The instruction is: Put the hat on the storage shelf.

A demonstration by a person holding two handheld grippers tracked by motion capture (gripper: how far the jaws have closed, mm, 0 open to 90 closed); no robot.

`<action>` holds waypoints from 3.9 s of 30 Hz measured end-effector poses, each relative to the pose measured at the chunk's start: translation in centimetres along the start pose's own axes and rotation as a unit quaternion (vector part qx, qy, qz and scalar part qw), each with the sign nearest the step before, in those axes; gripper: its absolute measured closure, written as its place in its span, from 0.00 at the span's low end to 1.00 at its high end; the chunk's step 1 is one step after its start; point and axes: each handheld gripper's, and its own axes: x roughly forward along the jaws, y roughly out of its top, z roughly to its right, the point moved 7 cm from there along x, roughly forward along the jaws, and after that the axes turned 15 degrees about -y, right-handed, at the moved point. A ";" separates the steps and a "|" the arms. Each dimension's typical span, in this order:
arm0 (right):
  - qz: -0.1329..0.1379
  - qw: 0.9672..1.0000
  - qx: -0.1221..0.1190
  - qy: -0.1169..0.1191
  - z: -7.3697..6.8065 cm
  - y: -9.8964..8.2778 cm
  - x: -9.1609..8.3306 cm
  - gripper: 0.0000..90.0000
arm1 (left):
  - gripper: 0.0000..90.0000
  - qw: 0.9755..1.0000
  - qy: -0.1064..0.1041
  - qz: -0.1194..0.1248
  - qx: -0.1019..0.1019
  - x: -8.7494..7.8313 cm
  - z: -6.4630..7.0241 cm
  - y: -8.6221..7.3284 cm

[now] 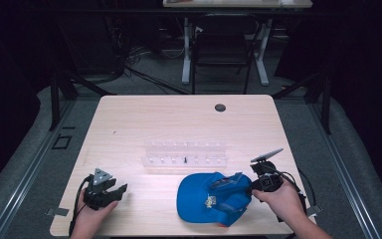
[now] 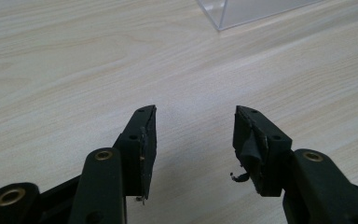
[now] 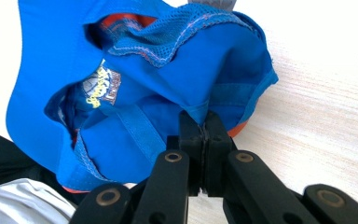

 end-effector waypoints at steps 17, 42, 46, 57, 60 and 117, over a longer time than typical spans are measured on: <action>0.007 0.998 0.014 0.057 -0.5 1.3 -3.0 1.00 | 0.56 1.000 -0.001 0.000 0.000 0.0 0.0 0.0; 0.018 0.995 0.016 0.097 -1.1 2.3 -7.0 1.00 | 0.56 1.000 0.000 -0.001 0.002 0.0 0.0 0.0; 0.010 0.995 0.021 0.099 -1.1 2.3 -7.4 1.00 | 0.56 1.000 0.000 -0.002 0.002 0.0 0.0 0.0; 0.004 0.988 0.061 0.140 -1.1 2.7 -8.2 1.00 | 0.56 1.000 0.001 -0.001 0.002 0.0 0.0 0.0; 0.001 0.986 0.065 0.150 -1.1 2.8 -8.4 1.00 | 0.56 1.000 0.001 -0.002 0.003 0.0 0.0 -0.1; 0.129 0.925 0.100 0.344 -3.9 9.0 -17.9 1.00 | 0.55 1.000 -0.013 0.001 0.020 0.3 1.2 0.2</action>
